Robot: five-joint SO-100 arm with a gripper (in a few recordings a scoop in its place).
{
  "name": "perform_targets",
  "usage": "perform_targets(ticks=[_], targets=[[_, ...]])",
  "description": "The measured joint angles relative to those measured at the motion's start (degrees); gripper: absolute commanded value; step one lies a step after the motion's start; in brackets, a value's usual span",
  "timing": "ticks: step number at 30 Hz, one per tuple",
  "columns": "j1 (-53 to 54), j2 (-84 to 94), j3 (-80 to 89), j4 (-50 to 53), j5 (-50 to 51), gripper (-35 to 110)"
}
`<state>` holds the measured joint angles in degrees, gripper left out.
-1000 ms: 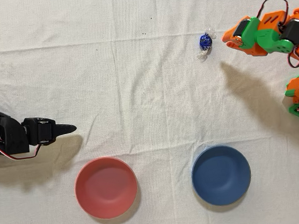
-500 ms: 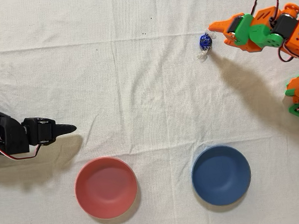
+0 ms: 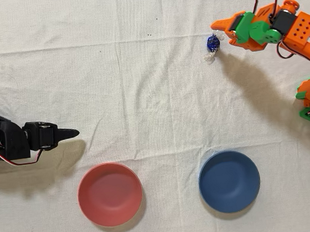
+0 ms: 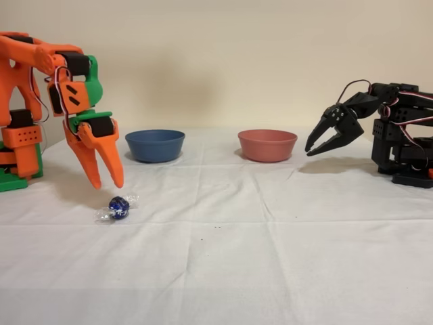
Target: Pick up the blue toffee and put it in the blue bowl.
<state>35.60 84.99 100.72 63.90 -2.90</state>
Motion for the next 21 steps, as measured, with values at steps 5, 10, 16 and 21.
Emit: perform_targets(ticks=[5,10,16,21], targets=[[0.00,-2.64,-2.02,0.00,-0.79,39],[-0.18,-5.62,-3.96,0.00,-0.79,39],[-1.05,-8.96,-5.36,-0.53,-0.79,39],[-2.02,-11.16,-6.15,-0.53,-0.35,39]])
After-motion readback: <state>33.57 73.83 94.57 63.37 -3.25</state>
